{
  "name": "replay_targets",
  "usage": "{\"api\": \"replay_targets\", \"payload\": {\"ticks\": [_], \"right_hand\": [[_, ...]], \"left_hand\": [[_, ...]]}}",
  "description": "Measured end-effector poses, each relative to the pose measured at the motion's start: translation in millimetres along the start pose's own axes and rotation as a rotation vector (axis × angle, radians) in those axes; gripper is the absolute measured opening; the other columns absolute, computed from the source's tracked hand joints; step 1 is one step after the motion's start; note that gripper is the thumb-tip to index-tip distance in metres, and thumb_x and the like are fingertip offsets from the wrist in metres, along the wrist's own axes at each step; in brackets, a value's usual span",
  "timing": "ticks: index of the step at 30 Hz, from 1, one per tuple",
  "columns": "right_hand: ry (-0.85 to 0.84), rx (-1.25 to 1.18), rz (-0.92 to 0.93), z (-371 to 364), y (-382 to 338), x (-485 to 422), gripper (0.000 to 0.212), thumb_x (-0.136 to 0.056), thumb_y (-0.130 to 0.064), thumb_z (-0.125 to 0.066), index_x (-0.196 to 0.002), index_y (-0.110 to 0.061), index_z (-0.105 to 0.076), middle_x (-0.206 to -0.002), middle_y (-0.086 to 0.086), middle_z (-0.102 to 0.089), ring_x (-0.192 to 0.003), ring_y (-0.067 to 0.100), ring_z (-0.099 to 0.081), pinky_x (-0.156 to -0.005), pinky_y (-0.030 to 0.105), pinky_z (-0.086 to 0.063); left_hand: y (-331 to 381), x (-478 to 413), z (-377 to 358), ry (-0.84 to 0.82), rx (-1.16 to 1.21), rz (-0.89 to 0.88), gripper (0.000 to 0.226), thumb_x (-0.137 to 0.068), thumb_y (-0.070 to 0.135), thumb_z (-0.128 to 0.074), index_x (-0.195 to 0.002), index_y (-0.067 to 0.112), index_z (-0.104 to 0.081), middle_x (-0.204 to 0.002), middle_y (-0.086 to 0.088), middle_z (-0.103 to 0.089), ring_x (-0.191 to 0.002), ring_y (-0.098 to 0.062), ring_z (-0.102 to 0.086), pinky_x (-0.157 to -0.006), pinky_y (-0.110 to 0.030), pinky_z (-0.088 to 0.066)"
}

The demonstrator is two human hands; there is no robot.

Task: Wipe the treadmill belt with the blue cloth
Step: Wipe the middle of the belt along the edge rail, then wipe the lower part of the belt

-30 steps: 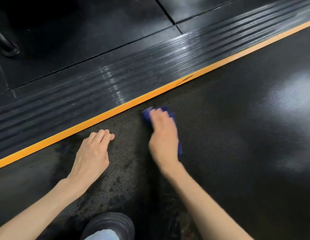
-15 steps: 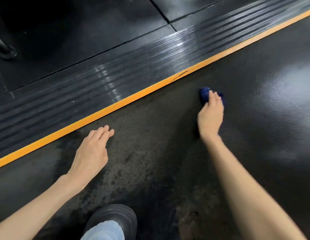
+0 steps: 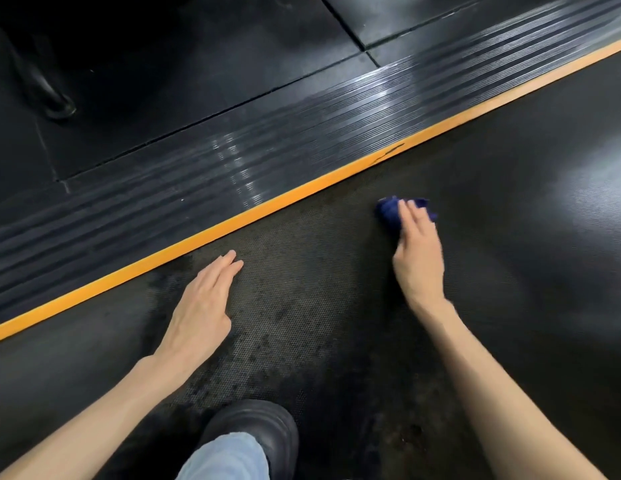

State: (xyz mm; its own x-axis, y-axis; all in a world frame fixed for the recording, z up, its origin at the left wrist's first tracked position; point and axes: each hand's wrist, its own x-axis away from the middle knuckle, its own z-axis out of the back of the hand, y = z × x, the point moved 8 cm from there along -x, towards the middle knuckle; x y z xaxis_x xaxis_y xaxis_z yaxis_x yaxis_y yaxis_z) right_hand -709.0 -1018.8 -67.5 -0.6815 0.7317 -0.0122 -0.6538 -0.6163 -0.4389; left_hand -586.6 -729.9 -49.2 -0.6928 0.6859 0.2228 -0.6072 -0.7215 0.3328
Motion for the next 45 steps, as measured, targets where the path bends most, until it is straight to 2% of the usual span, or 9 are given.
{"api": "replay_targets", "payload": {"ticks": [4,7,12,18,24,29,32,36,45], "right_hand": [[0.003,-0.142,-0.159,-6.1,-32.6,5.1,0.047,-0.098,-0.013,-0.035,-0.144,-0.007,-0.031,-0.151,0.01,-0.03,-0.14,0.023,-0.023,-0.114,0.033,-0.011],[-0.247,-0.452,-0.085,-31.2,-107.5,47.1,0.047,-0.101,-0.023,-0.031,-0.147,-0.018,-0.025,-0.15,-0.001,-0.032,-0.137,0.014,-0.027,-0.108,0.022,-0.019],[-0.349,-0.602,-0.026,-36.2,-128.7,76.5,0.046,-0.101,-0.034,-0.026,-0.146,-0.022,-0.027,-0.149,-0.004,-0.036,-0.136,0.006,-0.031,-0.115,0.028,-0.02],[-0.117,-0.257,0.046,-24.5,-64.0,43.4,0.045,-0.101,-0.02,-0.03,-0.144,-0.01,-0.032,-0.15,0.004,-0.034,-0.143,0.016,-0.02,-0.118,0.03,-0.007],[-0.059,0.049,0.184,-38.3,-60.2,52.0,0.048,-0.096,-0.025,-0.025,-0.141,-0.016,-0.039,-0.152,-0.001,-0.03,-0.143,0.015,-0.02,-0.117,0.032,-0.01],[-0.041,0.089,0.195,-38.7,-62.8,52.3,0.047,-0.096,-0.025,-0.026,-0.141,-0.016,-0.039,-0.152,0.0,-0.03,-0.143,0.015,-0.019,-0.117,0.034,-0.011],[-0.04,0.095,0.212,-38.3,-60.7,51.2,0.047,-0.096,-0.025,-0.027,-0.141,-0.016,-0.039,-0.152,-0.001,-0.03,-0.143,0.014,-0.02,-0.117,0.032,-0.011],[-0.02,0.088,0.215,-37.5,-58.7,50.4,0.046,-0.096,-0.024,-0.029,-0.14,-0.016,-0.041,-0.151,0.0,-0.032,-0.142,0.015,-0.022,-0.117,0.032,-0.012],[-0.009,0.079,0.206,-37.3,-60.7,52.3,0.047,-0.095,-0.026,-0.027,-0.14,-0.017,-0.04,-0.151,-0.002,-0.031,-0.142,0.013,-0.02,-0.118,0.032,-0.011]], "left_hand": [[12.7,2.8,2.5,0.073,0.093,0.052,0.065,-0.084,-0.01,-0.044,-0.144,0.012,-0.029,-0.154,-0.002,-0.02,-0.141,-0.014,-0.018,-0.11,-0.018,-0.005],[43.4,-4.7,3.2,0.144,0.189,0.005,0.052,-0.097,0.014,-0.039,-0.146,0.013,-0.023,-0.155,-0.003,-0.015,-0.142,-0.014,-0.016,-0.113,-0.021,-0.006],[86.3,-24.9,-35.3,0.03,0.06,0.11,0.078,-0.096,0.038,-0.038,-0.146,0.018,0.019,-0.151,-0.009,0.03,-0.138,-0.028,0.029,-0.116,-0.045,0.008],[105.0,-40.1,-38.5,0.147,-0.211,-0.069,0.073,-0.078,0.005,-0.064,-0.14,-0.008,-0.027,-0.148,-0.024,-0.024,-0.139,-0.042,-0.014,-0.113,-0.049,-0.016],[-1.4,25.9,-29.0,0.111,-0.325,0.112,0.084,-0.064,-0.003,-0.074,-0.136,-0.01,-0.032,-0.144,-0.027,-0.032,-0.135,-0.046,-0.024,-0.112,-0.054,-0.022],[3.4,20.0,-21.3,0.174,-0.217,0.199,0.048,-0.091,0.01,-0.039,-0.132,-0.015,-0.035,-0.137,-0.033,-0.039,-0.132,-0.048,-0.028,-0.11,-0.055,-0.025],[53.5,-12.9,-26.9,0.192,-0.236,-0.006,0.051,-0.091,0.006,-0.041,-0.139,-0.009,-0.029,-0.145,-0.028,-0.03,-0.136,-0.043,-0.026,-0.115,-0.046,-0.013],[86.2,-20.7,-30.0,0.211,-0.192,-0.215,0.061,-0.081,-0.002,-0.046,-0.139,-0.01,-0.025,-0.147,-0.026,-0.027,-0.138,-0.045,-0.018,-0.112,-0.05,-0.025],[-35.7,52.1,-14.6,0.214,-0.123,0.278,0.076,-0.057,-0.024,-0.061,-0.129,-0.017,-0.039,-0.136,-0.031,-0.04,-0.13,-0.051,-0.03,-0.103,-0.06,-0.032]]}}
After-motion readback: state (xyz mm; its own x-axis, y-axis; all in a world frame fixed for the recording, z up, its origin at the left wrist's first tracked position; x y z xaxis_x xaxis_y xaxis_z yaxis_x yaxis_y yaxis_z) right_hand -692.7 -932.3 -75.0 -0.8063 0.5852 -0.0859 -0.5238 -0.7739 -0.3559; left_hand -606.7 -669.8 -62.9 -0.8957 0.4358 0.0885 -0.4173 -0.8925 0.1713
